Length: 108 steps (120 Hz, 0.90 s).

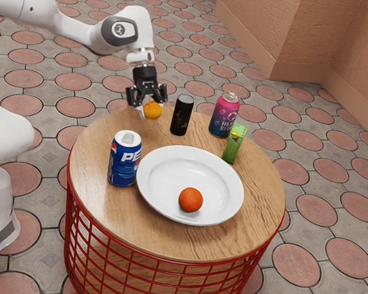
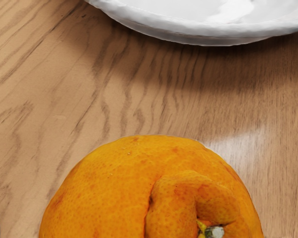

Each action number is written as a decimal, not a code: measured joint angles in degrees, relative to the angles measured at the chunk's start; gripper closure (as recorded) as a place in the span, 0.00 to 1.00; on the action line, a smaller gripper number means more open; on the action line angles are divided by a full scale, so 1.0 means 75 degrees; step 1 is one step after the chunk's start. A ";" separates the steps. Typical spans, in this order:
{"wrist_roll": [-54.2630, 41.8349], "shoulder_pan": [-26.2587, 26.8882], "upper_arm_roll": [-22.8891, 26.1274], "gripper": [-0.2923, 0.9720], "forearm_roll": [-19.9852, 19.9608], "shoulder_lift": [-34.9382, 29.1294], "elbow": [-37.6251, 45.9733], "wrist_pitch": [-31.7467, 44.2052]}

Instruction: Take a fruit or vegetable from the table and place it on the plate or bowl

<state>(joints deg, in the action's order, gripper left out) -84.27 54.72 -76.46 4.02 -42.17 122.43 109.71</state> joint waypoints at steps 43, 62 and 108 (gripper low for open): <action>0.0119 -0.0639 0.1951 0.52 -0.0593 -0.0004 -0.0331 -0.1217; 0.0169 0.0401 0.1821 0.52 -0.0701 0.0041 -0.0240 -0.1165; 0.0352 0.2327 0.0949 0.53 -0.0685 0.0364 -0.0091 -0.0319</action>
<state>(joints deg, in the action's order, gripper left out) -81.63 72.17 -69.34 -1.12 -39.45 121.75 107.32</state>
